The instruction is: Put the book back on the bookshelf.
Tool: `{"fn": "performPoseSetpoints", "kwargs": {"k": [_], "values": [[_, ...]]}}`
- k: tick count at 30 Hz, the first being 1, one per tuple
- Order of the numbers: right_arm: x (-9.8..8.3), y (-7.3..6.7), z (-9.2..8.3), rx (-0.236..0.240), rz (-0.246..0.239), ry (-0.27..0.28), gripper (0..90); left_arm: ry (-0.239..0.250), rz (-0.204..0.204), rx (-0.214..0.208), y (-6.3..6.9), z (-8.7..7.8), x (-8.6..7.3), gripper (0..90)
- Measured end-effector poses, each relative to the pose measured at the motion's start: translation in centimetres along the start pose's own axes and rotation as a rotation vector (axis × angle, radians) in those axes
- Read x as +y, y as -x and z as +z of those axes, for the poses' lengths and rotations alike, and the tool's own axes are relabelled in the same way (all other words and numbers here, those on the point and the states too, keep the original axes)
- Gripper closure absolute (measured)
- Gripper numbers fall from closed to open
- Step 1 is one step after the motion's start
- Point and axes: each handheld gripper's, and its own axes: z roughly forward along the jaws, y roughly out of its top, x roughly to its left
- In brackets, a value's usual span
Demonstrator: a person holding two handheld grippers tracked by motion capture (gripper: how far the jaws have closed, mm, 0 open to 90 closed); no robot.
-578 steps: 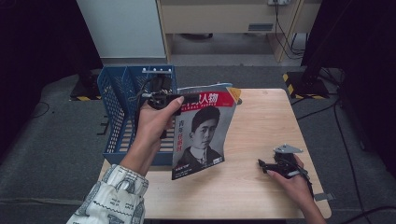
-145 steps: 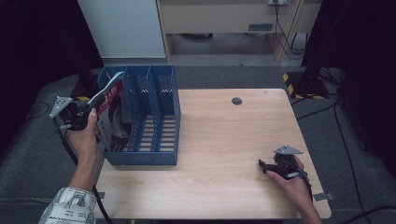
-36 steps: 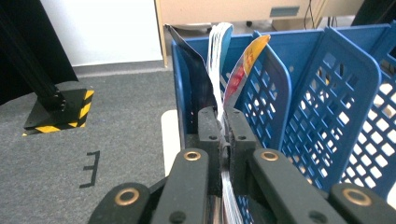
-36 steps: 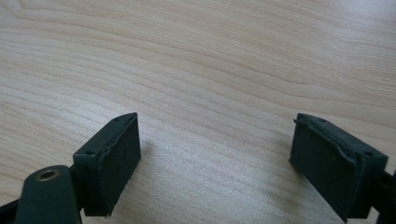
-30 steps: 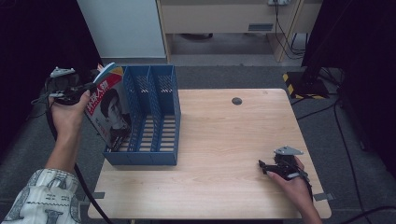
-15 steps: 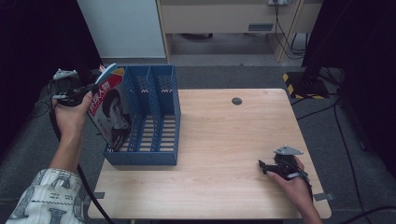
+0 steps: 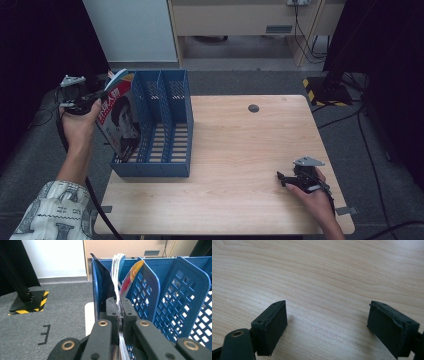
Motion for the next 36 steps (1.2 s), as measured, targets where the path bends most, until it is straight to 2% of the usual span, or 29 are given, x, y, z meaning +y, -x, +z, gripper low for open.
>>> {"fn": "performPoseSetpoints", "kwargs": {"k": [14, 20, 22, 25, 29, 32, 34, 36], "values": [[0.0, 0.0, 0.0, 0.0, -0.007, -0.001, 16.2, -0.005, -0.026, -0.006, -0.5, 0.2, -0.2, 86.5], [0.0, 0.0, 0.0, 0.0, -0.006, -0.001, 16.2, 0.003, -0.046, -0.022, -0.8, 0.2, -0.1, 85.1], [0.0, 0.0, 0.0, 0.0, -0.006, -0.001, 16.2, 0.011, -0.05, -0.026, -0.8, 0.1, -0.1, 82.2], [0.0, 0.0, 0.0, 0.001, -0.007, -0.001, 16.2, 0.03, -0.028, -0.025, -0.7, -0.2, 0.1, 76.8], [0.0, 0.0, 0.0, 0.0, -0.006, -0.001, 16.2, 0.085, -0.02, -0.025, -0.7, -0.9, 0.4, 64.5], [0.0, 0.0, 0.0, 0.002, -0.007, -0.001, 16.2, 0.14, 0.03, -0.016, -0.2, -1.7, 0.7, 52.7], [0.0, 0.0, 0.0, 0.0, -0.006, -0.001, 16.2, 0.185, 0.043, -0.034, 0.3, -2.3, 1.0, 44.8], [0.0, 0.0, 0.0, 0.0, -0.006, -0.001, 16.2, 0.214, 0.078, -0.044, 0.8, -2.9, 1.2, 41.4]]}}
